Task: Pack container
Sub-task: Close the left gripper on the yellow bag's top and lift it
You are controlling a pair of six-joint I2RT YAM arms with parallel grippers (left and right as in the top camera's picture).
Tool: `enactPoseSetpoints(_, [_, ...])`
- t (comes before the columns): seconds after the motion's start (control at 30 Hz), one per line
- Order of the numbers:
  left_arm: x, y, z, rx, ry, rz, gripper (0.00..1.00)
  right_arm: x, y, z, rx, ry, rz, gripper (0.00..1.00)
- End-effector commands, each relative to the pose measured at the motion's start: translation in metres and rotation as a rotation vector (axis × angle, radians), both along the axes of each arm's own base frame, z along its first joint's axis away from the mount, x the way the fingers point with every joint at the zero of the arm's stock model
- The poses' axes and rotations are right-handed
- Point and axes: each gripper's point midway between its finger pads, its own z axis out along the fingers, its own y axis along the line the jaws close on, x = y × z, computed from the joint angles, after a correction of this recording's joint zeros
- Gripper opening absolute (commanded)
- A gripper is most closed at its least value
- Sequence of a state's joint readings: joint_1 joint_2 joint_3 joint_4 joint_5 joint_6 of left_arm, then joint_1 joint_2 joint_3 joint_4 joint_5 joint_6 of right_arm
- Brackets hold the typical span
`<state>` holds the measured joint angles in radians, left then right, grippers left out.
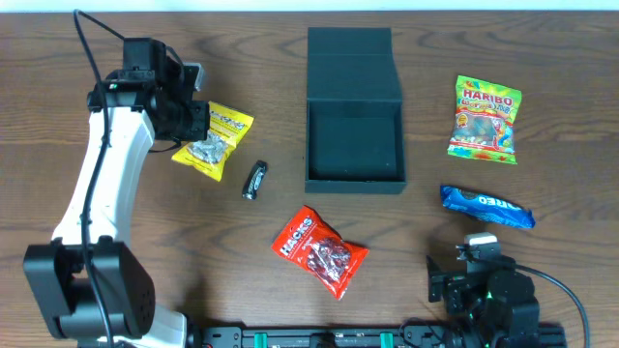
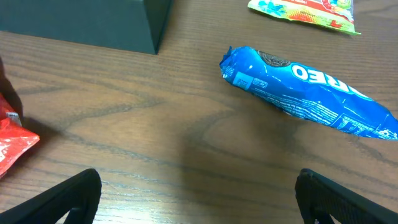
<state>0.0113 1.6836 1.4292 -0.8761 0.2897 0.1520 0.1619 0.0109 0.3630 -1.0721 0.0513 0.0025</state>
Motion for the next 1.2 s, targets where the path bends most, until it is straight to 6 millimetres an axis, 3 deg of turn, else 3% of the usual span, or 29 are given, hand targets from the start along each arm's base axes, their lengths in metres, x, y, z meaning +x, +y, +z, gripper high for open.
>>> enactPoseSetpoints(0.0, [-0.002, -0.002, 0.005, -0.019, -0.004, 0.011, 0.06, -0.001, 0.001, -0.002, -0.004, 0.005, 0.009, 0.99])
enactPoseSetpoints(0.07, [-0.002, -0.002, 0.004, -0.014, -0.005, -0.002, 0.06, -0.001, 0.001, -0.002, -0.004, 0.005, 0.009, 0.99])
enactPoseSetpoints(0.1, [-0.001, -0.002, 0.004, -0.012, -0.005, -0.007, 0.2, -0.001, 0.001, -0.002, -0.004, 0.005, 0.009, 0.99])
enactPoseSetpoints(0.2, [-0.001, -0.001, -0.002, 0.006, 0.008, -0.015, 0.95, -0.001, 0.001, -0.002, -0.004, 0.005, 0.009, 0.99])
enactPoseSetpoints(0.47, [0.005, -0.008, -0.044, 0.168, 0.077, -0.088, 0.95, -0.001, 0.001, -0.002, -0.004, 0.005, 0.009, 0.99])
enactPoseSetpoints(0.67, [0.01, -0.027, -0.074, 0.102, 0.129, -0.124, 0.95, -0.001, 0.001, -0.002, -0.004, 0.005, 0.009, 0.99])
enactPoseSetpoints(0.77, [0.013, -0.014, -0.087, 0.166, 0.15, -0.088, 0.95, -0.001, 0.001, -0.002, -0.004, 0.005, 0.009, 0.99])
enactPoseSetpoints(0.9, [0.02, 0.005, -0.088, 0.264, 0.133, -0.021, 0.95, -0.001, 0.001, -0.002, -0.004, 0.005, 0.009, 0.99])
enactPoseSetpoints(1.0, [0.027, 0.006, -0.091, 0.27, 0.113, -0.013, 0.95, -0.001, 0.001, -0.002, -0.004, 0.005, 0.008, 0.99])
enactPoseSetpoints(1.17, [0.027, 0.006, -0.113, 0.272, 0.154, -0.013, 0.95, -0.001, 0.001, -0.002, -0.004, 0.005, 0.008, 0.99])
